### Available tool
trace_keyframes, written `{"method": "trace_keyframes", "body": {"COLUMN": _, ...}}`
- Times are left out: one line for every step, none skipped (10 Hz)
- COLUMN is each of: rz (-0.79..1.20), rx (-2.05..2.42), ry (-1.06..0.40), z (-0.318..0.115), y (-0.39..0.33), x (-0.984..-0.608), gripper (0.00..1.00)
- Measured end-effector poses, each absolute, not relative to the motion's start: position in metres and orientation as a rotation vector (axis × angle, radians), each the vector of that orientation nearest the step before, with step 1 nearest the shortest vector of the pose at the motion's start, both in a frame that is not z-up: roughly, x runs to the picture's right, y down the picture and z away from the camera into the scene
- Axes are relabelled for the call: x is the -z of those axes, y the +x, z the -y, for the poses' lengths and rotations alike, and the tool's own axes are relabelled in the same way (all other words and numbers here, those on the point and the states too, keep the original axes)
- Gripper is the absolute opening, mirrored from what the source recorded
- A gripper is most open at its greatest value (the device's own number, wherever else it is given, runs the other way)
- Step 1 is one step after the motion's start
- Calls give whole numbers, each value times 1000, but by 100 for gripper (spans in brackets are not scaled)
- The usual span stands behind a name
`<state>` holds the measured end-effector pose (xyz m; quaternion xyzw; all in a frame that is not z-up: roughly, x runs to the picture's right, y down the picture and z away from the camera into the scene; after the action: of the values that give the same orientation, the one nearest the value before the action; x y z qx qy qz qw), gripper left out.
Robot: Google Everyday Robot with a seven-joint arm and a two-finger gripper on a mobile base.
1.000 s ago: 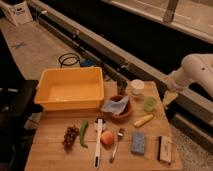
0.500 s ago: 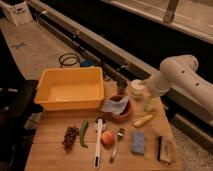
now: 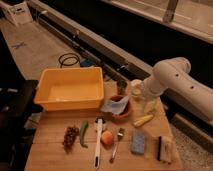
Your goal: Place grapes in plastic cup
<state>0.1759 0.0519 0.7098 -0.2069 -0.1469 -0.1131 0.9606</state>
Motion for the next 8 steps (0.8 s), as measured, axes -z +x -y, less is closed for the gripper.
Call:
{"method": "trace_keyframes", "body": {"rz": 299, "rx": 237, "ry": -415, "z": -48, "y": 170, "x": -712, "gripper": 80}}
{"method": "trace_keyframes", "body": {"rz": 310, "rx": 257, "ry": -413, "z": -46, "y": 155, "x": -714, "gripper": 80}}
{"method": "trace_keyframes", "body": {"rz": 327, "rx": 281, "ry": -411, "z": -46, "y": 139, "x": -715, "gripper": 80}}
{"method": "trace_keyframes", "body": {"rz": 343, "rx": 306, "ry": -412, "z": -48, "y": 123, "x": -715, "gripper": 80}}
{"method": "trace_keyframes", "body": {"rz": 375, "rx": 352, "ry": -409, "z": -48, "y": 91, "x": -713, "gripper": 80}}
{"method": "trace_keyframes", "body": {"rz": 399, "rx": 385, "ry": -407, "z": -49, "y": 70, "x": -713, "gripper": 80}}
{"method": "trace_keyframes", "body": {"rz": 429, "rx": 425, "ry": -405, "z": -49, "y": 47, "x": -712, "gripper": 80}}
{"method": "trace_keyframes", "body": {"rz": 460, "rx": 461, "ry": -401, "z": -49, "y": 26, "x": -710, "gripper": 80}}
